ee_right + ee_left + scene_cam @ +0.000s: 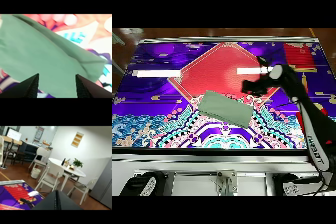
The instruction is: Fold the shirts.
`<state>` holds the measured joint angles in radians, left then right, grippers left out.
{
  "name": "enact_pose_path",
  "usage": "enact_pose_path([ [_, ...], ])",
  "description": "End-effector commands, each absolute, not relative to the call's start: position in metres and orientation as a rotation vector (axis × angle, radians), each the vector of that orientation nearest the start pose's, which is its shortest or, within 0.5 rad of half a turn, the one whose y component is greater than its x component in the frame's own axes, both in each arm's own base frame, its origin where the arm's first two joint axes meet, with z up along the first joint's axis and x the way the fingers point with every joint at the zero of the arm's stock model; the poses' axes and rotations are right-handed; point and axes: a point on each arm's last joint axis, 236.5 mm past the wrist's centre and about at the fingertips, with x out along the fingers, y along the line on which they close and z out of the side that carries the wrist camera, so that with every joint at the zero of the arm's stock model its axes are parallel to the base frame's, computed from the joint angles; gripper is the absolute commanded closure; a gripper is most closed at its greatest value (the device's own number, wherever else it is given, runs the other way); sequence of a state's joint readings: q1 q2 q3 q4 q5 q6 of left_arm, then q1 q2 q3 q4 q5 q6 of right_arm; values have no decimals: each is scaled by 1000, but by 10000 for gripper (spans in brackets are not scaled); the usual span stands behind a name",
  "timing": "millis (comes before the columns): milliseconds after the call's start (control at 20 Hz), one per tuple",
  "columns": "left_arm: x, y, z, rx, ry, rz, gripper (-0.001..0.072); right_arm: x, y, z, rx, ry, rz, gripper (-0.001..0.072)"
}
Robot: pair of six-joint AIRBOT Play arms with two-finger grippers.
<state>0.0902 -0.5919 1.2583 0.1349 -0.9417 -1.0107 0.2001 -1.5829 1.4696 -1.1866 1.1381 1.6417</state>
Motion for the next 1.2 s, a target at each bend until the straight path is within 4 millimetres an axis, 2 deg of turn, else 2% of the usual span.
enact_pose_path([
  [0, 226, -169, 458, -480, -62, -916, 671, 366, 86, -24, 325, 1644, 200, 130],
  [50, 229, -169, 453, -482, -50, -909, 671, 361, 95, -34, 425, 1651, 233, 43],
  [100, 233, -168, 446, -498, -31, -905, 671, 360, 105, -43, 498, 1639, 259, 33],
  [300, 244, -167, 427, -572, 38, -891, 671, 364, 149, -73, 658, 1549, 306, 33],
  [450, 249, -166, 417, -527, 59, -861, 671, 361, 154, -90, 594, 1540, 289, 33],
  [550, 250, -165, 415, -518, 63, -856, 671, 364, 159, -98, 624, 1545, 285, 33],
  [700, 250, -165, 415, -515, 62, -854, 671, 367, 183, -107, 720, 1557, 325, 34],
  [750, 251, -165, 414, -504, 59, -852, 672, 370, 193, -107, 761, 1545, 350, 80],
  [800, 252, -165, 414, -505, 62, -851, 671, 378, 197, -104, 780, 1510, 380, 306],
  [850, 253, -165, 413, -507, 65, -851, 672, 387, 200, -98, 797, 1469, 394, 569],
  [900, 256, -164, 411, -505, 71, -846, 671, 397, 200, -88, 805, 1428, 420, 631],
  [1000, 261, -163, 406, -497, 85, -834, 671, 422, 191, -54, 782, 1316, 480, 631],
  [1050, 264, -162, 403, -494, 91, -828, 671, 439, 179, -29, 786, 1243, 485, 631],
  [1150, 268, -162, 400, -496, 101, -824, 671, 467, 142, 30, 796, 1101, 476, 631],
])
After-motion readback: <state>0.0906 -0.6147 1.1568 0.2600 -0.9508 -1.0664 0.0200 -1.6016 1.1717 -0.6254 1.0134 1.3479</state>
